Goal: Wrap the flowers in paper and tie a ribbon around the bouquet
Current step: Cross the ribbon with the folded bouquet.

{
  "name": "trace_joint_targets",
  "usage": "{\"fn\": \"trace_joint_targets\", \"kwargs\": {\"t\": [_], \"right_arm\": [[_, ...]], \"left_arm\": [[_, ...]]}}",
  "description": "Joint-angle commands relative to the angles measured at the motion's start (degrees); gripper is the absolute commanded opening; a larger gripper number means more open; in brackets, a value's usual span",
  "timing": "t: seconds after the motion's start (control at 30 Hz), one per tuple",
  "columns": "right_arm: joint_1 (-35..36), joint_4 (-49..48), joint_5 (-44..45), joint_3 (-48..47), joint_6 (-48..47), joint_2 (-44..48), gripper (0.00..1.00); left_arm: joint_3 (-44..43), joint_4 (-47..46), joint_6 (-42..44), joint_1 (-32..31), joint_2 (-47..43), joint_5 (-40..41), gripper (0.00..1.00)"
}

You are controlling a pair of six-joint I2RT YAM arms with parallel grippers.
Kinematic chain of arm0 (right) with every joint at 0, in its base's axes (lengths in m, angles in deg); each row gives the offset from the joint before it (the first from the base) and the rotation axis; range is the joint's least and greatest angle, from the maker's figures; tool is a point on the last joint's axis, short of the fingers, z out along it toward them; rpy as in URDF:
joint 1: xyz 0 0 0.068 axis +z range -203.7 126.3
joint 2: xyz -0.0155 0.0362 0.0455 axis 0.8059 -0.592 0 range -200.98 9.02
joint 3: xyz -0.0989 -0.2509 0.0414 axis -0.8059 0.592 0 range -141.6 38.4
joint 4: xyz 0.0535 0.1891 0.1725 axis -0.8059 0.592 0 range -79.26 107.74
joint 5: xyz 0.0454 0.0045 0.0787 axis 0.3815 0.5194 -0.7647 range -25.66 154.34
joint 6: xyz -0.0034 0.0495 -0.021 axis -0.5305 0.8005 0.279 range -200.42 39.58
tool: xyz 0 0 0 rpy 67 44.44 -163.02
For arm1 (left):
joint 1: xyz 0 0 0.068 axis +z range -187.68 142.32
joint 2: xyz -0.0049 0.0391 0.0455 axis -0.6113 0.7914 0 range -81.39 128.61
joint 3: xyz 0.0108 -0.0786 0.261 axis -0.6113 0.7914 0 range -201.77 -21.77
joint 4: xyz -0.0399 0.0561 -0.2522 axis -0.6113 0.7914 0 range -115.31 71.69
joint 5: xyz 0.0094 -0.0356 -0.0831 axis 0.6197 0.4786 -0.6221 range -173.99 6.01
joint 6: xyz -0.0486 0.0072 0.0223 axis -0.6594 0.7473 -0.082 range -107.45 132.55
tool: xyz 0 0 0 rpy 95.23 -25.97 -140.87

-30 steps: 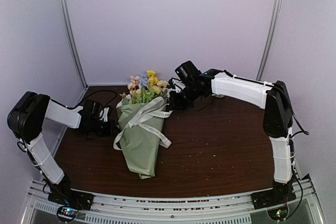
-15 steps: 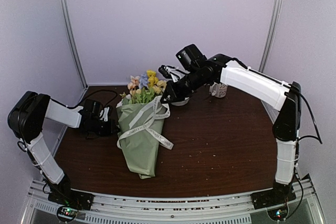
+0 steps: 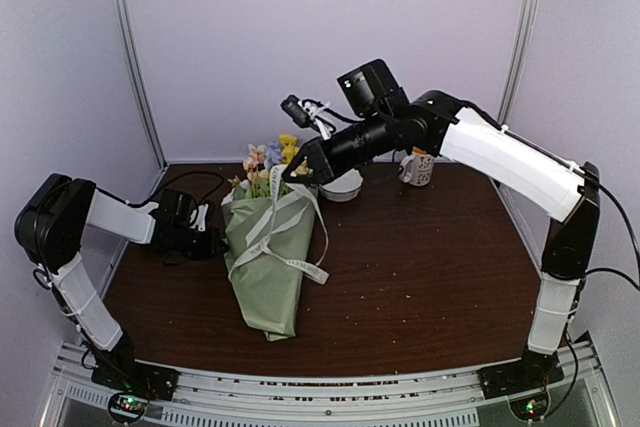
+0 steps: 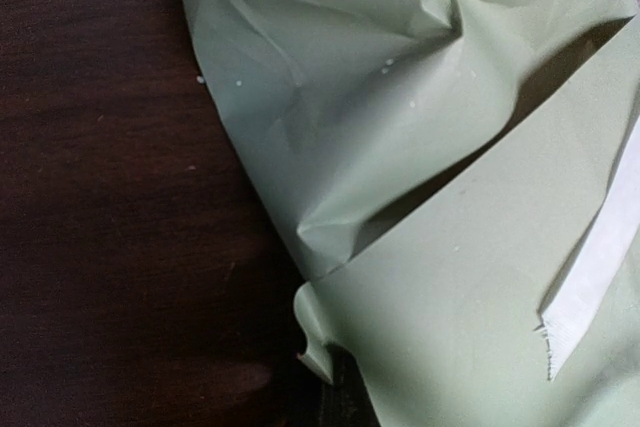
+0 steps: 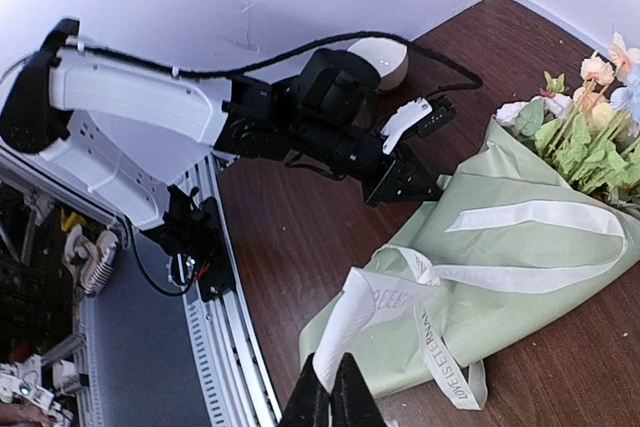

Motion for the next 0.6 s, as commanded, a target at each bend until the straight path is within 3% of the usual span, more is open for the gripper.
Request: {"fn": "trace_joint_targets", "kwargs": {"t": [0.0,0.2,0.3,0.47,0.57], "right_arm": [[6.4,2.2,6.9,0.8,-6.5,-2.9,0.06],[12.5,11.1,14.2,-5.5,-12.3,-12.8,0.07],[13.5,14.9,16.3,-7.3,-13.3,-15.9,0.14],[13.7,17.9,23.9,-7.6,-15.5,-16.1,0.63],[12.9,15.0,25.3,-6.7,-15.0,-15.1,0.77]], "left_arm": [[1.5,7.6,1.0,0.0,3.6,3.0,0.0],[1.5,7.8,1.0,0.0,3.7,2.9,0.0],[1.5,7.8,1.0,0.0,3.6,3.0,0.0],[1.4,7.9,1.0,0.0,3.7,3.0,0.0],[1.4,7.9,1.0,0.1,3.8,3.0,0.0]]}}
